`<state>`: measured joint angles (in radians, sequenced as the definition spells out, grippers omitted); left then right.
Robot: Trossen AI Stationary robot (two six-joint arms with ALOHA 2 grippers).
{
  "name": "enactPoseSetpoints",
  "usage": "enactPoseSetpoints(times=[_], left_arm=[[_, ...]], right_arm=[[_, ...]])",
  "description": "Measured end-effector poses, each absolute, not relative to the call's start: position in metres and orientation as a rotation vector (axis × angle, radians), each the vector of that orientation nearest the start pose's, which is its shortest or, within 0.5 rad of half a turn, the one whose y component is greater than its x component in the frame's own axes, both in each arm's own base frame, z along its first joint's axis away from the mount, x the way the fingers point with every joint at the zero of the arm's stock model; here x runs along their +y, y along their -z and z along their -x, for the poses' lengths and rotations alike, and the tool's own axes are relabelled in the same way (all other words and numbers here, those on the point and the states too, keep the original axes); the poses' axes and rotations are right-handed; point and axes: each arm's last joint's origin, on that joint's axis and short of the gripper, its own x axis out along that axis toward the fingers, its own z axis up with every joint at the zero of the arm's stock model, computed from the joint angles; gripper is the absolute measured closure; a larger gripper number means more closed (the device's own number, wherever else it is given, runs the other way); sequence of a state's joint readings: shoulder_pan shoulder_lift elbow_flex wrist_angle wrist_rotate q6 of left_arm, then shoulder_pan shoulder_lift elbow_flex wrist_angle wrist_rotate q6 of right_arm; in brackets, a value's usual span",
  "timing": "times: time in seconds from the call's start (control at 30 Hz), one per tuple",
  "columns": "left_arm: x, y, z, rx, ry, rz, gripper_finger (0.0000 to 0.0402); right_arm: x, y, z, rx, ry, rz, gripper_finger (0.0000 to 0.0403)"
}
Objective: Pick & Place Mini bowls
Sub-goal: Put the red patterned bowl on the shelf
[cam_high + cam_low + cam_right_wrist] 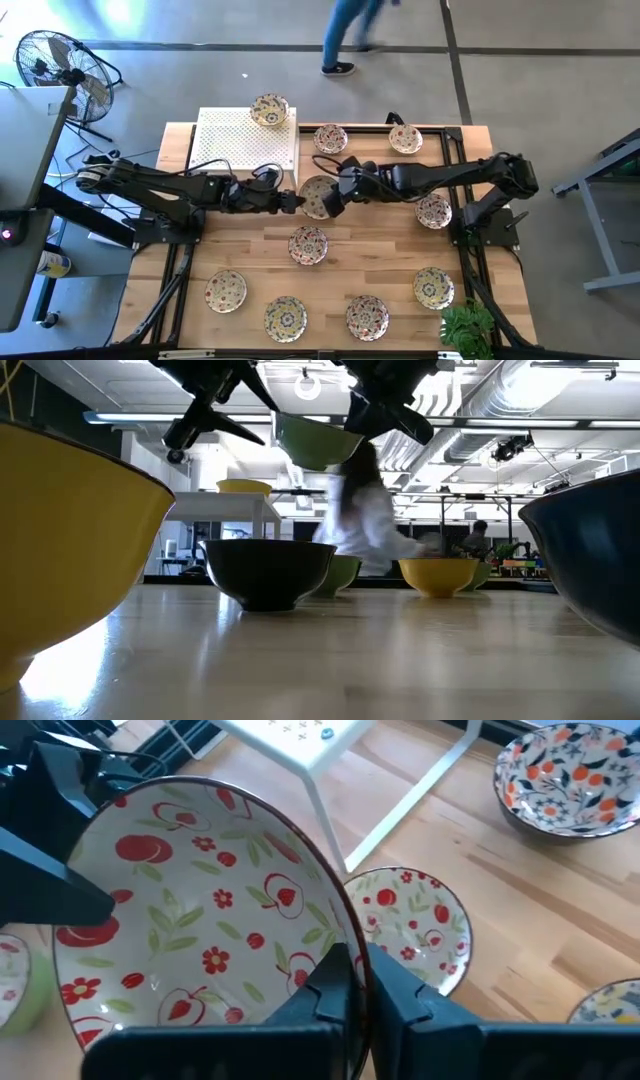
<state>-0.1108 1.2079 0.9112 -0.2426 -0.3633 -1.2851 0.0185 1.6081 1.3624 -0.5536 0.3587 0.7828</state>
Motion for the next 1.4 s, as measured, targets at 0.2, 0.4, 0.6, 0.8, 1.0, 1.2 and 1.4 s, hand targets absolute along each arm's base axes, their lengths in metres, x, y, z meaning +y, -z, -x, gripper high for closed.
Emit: enactPoseSetpoints(times=[0.2, 0.4, 0.6, 0.8, 1.0, 1.2, 1.4], left_arm=[[-0.019, -0.287, -0.259, 0.300, -0.534, 1.128, 0.0308], [-0.018, -0.282, -0.258, 0.323, -0.572, 1.130, 0.0364], [-0.016, -0.278, -0.254, 0.359, -0.620, 1.163, 0.0394], [-0.007, -0.281, -0.250, 0.362, -0.623, 1.183, 0.0398], [0.008, -0.292, -0.234, 0.371, -0.653, 1.185, 0.0398], [0.036, -0.332, -0.204, 0.441, -0.759, 1.108, 0.0398], [0.065, -0.375, -0.168, 0.525, -0.873, 1.082, 0.0398]], right_arm=[[-0.003, -0.300, -0.351, 0.588, 0.578, -0.597, 0.0392], [-0.003, -0.302, -0.353, 0.568, 0.569, -0.600, 0.0375], [-0.002, -0.305, -0.353, 0.577, 0.508, -0.594, 0.0325], [-0.001, -0.316, -0.346, 0.566, 0.466, -0.585, 0.0261], [-0.002, -0.347, -0.318, 0.492, 0.446, -0.552, 0.0210], [-0.003, -0.372, -0.295, 0.417, 0.420, -0.532, 0.0252], [-0.002, -0.378, -0.290, 0.414, 0.373, -0.493, 0.0349]])
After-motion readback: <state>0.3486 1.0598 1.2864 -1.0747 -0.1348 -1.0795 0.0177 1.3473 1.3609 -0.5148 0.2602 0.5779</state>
